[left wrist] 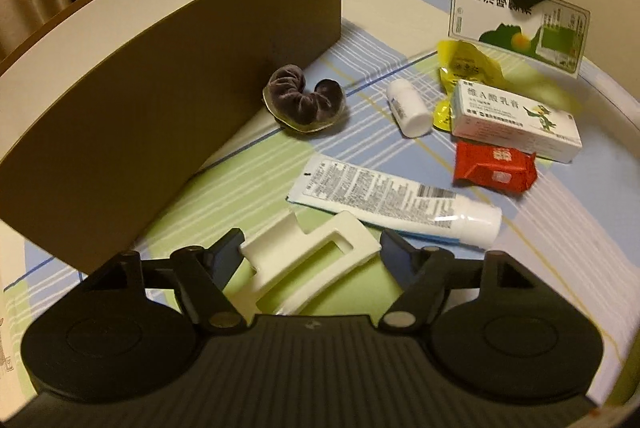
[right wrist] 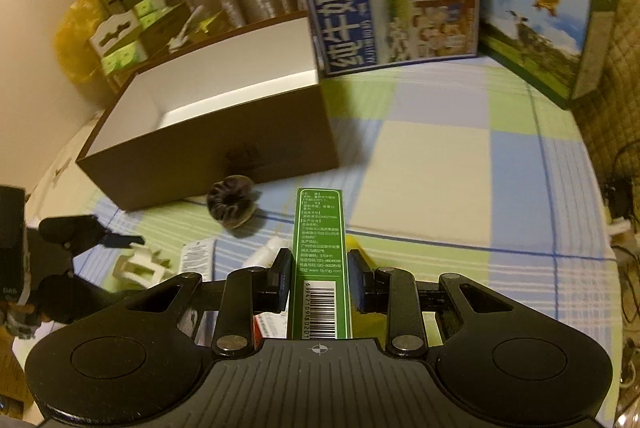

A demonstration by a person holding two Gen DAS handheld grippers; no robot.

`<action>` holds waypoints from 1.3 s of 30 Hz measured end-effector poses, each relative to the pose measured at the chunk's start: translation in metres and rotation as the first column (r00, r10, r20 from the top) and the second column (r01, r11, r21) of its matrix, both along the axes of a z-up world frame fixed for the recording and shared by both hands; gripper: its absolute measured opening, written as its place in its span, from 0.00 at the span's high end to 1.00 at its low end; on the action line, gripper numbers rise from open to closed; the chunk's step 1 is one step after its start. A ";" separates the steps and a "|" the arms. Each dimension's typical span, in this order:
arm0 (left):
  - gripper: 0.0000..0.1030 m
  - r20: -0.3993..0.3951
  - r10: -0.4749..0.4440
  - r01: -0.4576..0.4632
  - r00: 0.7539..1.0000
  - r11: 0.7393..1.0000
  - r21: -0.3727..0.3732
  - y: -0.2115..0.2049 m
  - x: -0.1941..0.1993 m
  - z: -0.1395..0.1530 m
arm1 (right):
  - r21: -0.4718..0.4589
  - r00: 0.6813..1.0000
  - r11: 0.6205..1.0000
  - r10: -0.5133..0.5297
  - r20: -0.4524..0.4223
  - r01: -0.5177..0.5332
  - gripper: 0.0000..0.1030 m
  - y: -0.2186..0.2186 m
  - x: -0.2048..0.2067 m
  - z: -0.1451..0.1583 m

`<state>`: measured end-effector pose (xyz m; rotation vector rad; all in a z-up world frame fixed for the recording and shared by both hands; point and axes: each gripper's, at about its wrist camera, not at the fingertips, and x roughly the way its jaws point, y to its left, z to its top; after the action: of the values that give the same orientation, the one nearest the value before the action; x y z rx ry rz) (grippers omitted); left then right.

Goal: Organize objects
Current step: 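Grasp the white hair clip with the left tool while the right tool holds the medicine box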

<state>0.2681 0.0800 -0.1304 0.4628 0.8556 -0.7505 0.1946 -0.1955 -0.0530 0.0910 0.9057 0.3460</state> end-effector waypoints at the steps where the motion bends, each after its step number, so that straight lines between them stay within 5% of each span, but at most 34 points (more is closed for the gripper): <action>1: 0.31 0.000 0.000 0.000 1.000 1.000 0.000 0.001 -0.003 0.000 | 0.001 1.000 1.000 -0.011 0.001 0.011 0.74 -0.003 -0.001 0.000; 8: 0.31 0.005 0.111 -0.111 0.994 0.994 0.003 0.007 -0.032 0.001 | 0.004 0.998 0.998 -0.058 0.004 0.058 0.74 -0.021 -0.013 0.003; 18: 0.32 -0.002 0.344 -0.344 0.939 0.939 -0.028 0.024 -0.040 0.020 | 0.014 0.999 0.999 -0.049 0.003 0.049 0.74 -0.020 -0.017 0.004; 39: 0.31 0.120 0.434 -0.410 0.893 0.893 -0.184 0.023 0.000 0.122 | 0.054 0.983 0.989 0.129 0.127 -0.137 0.74 0.044 0.031 0.044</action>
<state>0.2684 0.1031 -0.0088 0.1812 0.7089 -0.3648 0.2257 -0.1519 -0.0086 0.0657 0.7807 0.4995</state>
